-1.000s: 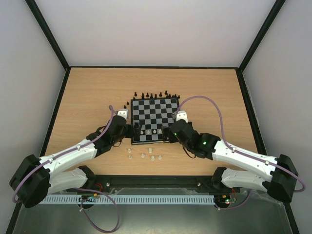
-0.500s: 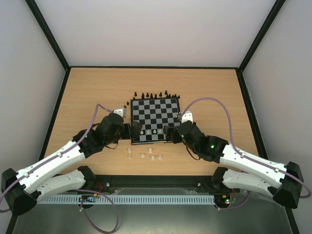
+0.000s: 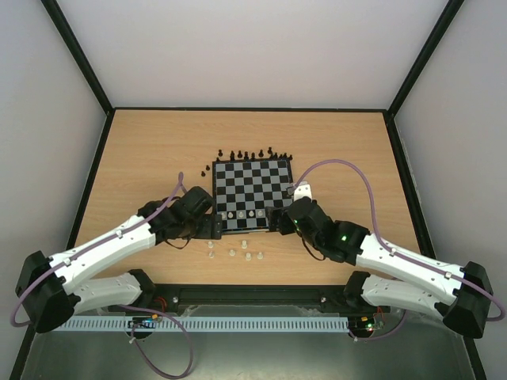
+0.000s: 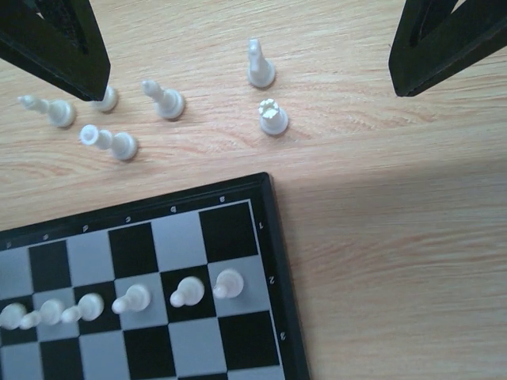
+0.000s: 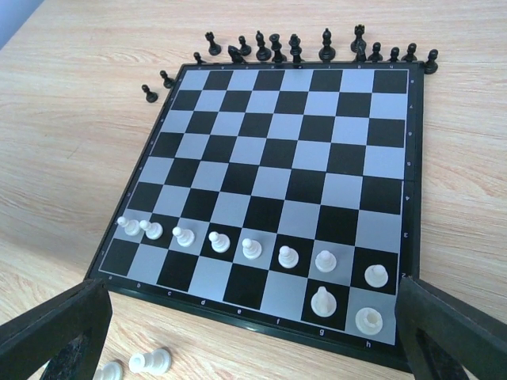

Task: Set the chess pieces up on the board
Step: Pick up the chess piece at the center of the board.

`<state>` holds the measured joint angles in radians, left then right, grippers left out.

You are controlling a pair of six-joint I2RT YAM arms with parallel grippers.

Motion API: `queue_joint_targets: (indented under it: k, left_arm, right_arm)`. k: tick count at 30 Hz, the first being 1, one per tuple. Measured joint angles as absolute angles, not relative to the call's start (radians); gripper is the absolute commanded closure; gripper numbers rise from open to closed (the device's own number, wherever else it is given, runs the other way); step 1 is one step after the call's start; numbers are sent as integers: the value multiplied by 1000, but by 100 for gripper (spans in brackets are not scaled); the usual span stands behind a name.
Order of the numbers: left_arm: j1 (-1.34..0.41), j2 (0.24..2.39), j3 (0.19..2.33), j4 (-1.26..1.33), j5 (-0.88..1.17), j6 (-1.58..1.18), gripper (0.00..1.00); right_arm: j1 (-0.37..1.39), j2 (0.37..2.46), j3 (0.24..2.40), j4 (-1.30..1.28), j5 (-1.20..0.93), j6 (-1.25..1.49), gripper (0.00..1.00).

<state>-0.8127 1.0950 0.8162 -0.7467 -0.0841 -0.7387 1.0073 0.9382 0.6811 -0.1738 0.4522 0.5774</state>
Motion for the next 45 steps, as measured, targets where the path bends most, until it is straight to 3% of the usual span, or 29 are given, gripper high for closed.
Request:
queue_joint_targets:
  k: [13, 27, 45]
  left_arm:
    - [-802, 1146, 762, -767, -49, -699, 1]
    - [-836, 1226, 744, -697, -43, -736, 26]
    - [-920, 1314, 719, -639, -110, -794, 50]
  right_arm:
    - [1007, 945, 679, -173, 445, 577, 1]
    - [1007, 945, 679, -173, 419, 577, 1]
    - [1007, 945, 679, -173, 401, 577, 1]
